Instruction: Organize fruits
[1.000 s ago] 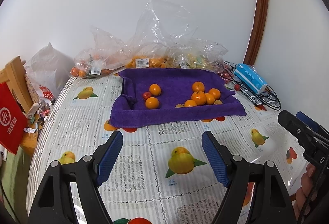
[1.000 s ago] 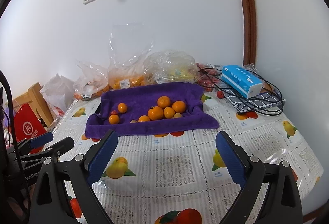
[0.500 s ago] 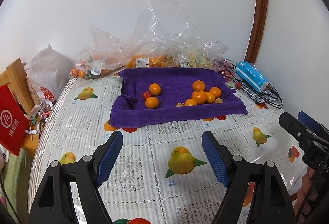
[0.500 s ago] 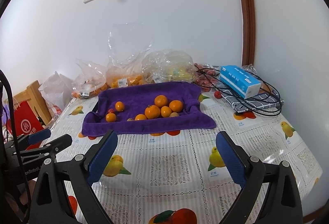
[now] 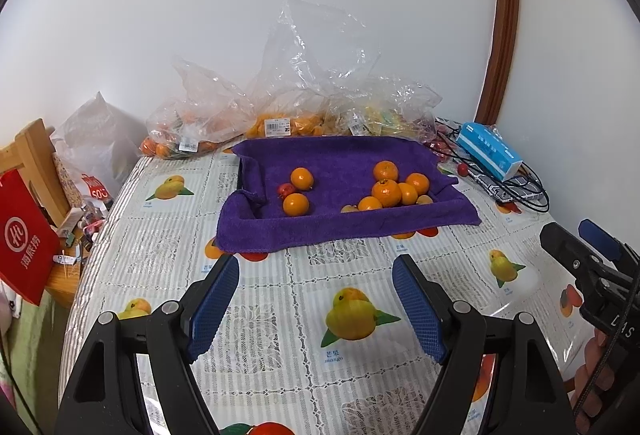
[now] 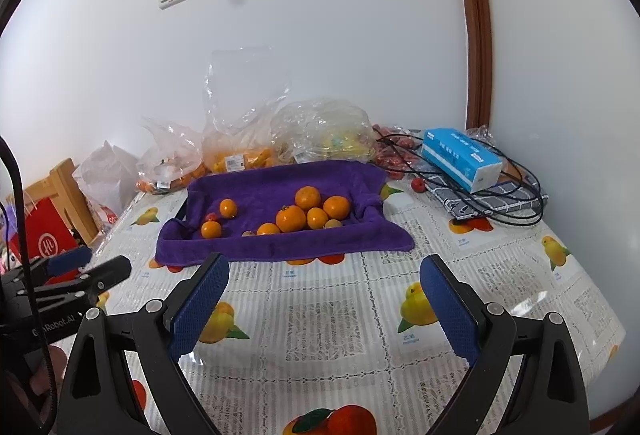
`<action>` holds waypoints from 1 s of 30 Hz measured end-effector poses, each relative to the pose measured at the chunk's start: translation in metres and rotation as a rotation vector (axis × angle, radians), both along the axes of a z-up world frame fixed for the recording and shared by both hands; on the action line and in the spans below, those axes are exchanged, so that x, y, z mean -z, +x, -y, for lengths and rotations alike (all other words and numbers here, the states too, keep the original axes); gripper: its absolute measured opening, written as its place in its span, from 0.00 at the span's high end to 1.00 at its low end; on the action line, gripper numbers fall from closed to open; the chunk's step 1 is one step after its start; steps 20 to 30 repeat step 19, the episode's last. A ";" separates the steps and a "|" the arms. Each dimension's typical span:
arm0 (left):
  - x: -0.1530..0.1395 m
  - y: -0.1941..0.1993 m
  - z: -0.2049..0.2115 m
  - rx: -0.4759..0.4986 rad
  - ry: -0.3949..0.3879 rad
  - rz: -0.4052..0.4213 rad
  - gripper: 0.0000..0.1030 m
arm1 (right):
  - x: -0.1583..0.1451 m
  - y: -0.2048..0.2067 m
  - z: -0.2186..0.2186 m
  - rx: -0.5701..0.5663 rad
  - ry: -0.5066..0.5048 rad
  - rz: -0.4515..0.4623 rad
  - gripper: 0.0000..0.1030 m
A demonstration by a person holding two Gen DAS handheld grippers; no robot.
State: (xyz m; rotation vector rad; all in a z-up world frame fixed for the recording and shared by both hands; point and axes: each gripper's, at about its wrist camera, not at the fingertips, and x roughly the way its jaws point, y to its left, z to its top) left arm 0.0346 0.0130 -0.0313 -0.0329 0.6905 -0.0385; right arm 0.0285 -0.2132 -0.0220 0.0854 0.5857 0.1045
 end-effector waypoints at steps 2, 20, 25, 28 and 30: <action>-0.001 0.000 0.000 -0.002 0.004 0.001 0.24 | 0.000 -0.001 0.000 0.000 -0.003 0.004 0.07; -0.007 -0.007 -0.003 -0.020 0.005 0.013 0.24 | -0.005 -0.006 -0.002 -0.010 -0.004 0.016 0.07; -0.007 -0.007 -0.003 -0.020 0.005 0.013 0.24 | -0.005 -0.006 -0.002 -0.010 -0.004 0.016 0.07; -0.007 -0.007 -0.003 -0.020 0.005 0.013 0.24 | -0.005 -0.006 -0.002 -0.010 -0.004 0.016 0.07; -0.007 -0.007 -0.003 -0.020 0.005 0.013 0.24 | -0.005 -0.006 -0.002 -0.010 -0.004 0.016 0.07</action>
